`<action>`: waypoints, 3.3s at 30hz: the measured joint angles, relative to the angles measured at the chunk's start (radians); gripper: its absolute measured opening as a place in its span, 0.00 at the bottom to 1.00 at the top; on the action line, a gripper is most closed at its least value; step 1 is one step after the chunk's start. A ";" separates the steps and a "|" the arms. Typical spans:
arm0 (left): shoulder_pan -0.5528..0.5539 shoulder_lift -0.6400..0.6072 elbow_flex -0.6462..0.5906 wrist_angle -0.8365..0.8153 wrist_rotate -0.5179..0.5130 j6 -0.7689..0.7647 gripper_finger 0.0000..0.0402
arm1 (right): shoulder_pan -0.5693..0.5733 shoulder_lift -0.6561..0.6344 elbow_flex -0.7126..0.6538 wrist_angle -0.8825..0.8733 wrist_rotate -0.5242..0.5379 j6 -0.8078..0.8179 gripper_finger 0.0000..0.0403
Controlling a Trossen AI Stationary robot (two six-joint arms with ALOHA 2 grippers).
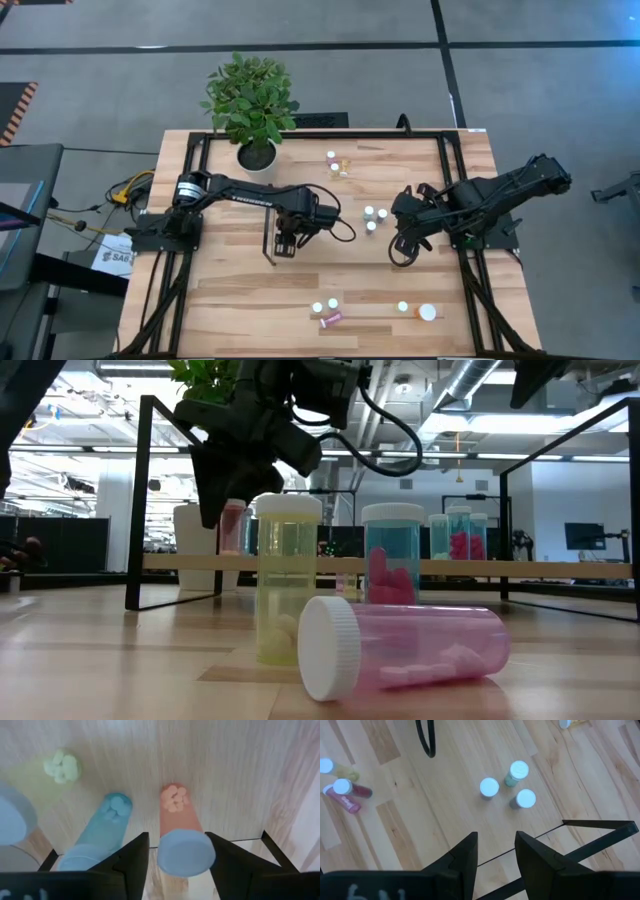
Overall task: Pick and place medicine bottles onto shelf by color
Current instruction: Put the yellow pill bottle on the shelf
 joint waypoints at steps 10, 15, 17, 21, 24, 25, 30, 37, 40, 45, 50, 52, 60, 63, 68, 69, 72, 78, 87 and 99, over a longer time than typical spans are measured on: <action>0.003 0.000 0.084 -0.026 -0.030 -0.047 0.48 | 0.000 0.000 0.000 0.000 0.000 0.000 0.38; 0.001 0.000 0.161 -0.026 0.013 -0.065 0.48 | 0.000 0.000 0.000 0.000 0.000 0.000 0.38; -0.001 0.000 0.197 -0.028 0.013 -0.078 0.48 | 0.000 0.000 0.000 0.000 0.000 0.000 0.38; -0.003 0.000 0.259 -0.028 0.018 -0.116 0.48 | 0.000 0.000 0.000 -0.001 0.000 0.000 0.38; -0.020 0.000 0.307 -0.023 0.022 -0.156 0.48 | 0.000 0.000 0.000 -0.001 0.000 0.000 0.38; -0.032 0.000 0.319 -0.019 0.022 -0.169 0.48 | 0.000 0.000 0.000 0.000 0.000 0.000 0.38; -0.100 0.000 0.341 0.026 0.033 -0.269 0.48 | 0.000 0.000 0.000 0.000 0.000 0.000 0.38; -0.217 0.000 0.341 0.139 0.047 -0.430 0.48 | 0.000 0.000 0.000 0.042 -0.001 0.000 0.38; -0.269 0.000 0.338 0.220 -0.006 -0.486 0.48 | 0.000 0.000 0.000 0.078 -0.001 0.000 0.38; -0.349 0.000 0.316 0.280 -0.118 -0.599 0.48 | 0.000 0.000 0.000 0.146 -0.001 0.000 0.38; -0.413 0.000 0.312 0.292 -0.178 -0.659 0.48 | 0.000 0.000 0.000 0.217 -0.001 0.000 0.38; -0.428 0.000 0.312 0.295 -0.203 -0.672 0.48 | 0.000 0.000 0.000 0.247 -0.001 0.000 0.38; -0.456 0.036 0.312 0.310 -0.243 -0.657 0.48 | 0.000 0.000 0.000 0.312 -0.001 0.000 0.38; -0.458 0.078 0.312 0.362 -0.217 -0.602 0.48 | 0.000 0.000 0.000 0.321 -0.001 0.000 0.38; -0.450 0.108 0.313 0.385 -0.210 -0.603 0.48 | 0.000 0.000 0.000 0.334 -0.001 0.000 0.38; -0.449 0.119 0.312 0.352 -0.208 -0.608 0.48 | 0.000 0.000 0.000 0.335 -0.001 0.000 0.38; -0.447 0.147 0.310 0.313 -0.199 -0.631 0.48 | 0.000 0.000 0.000 0.336 -0.001 0.000 0.38; -0.464 0.177 0.311 0.372 -0.156 -0.665 0.48 | 0.000 0.000 0.000 0.355 -0.001 0.000 0.38; -0.479 0.178 0.312 0.360 -0.159 -0.719 0.48 | 0.000 0.000 0.000 0.354 -0.001 0.000 0.38; -0.478 0.181 0.245 0.442 -0.115 -0.720 0.53 | 0.000 0.000 0.000 0.354 -0.001 0.000 0.38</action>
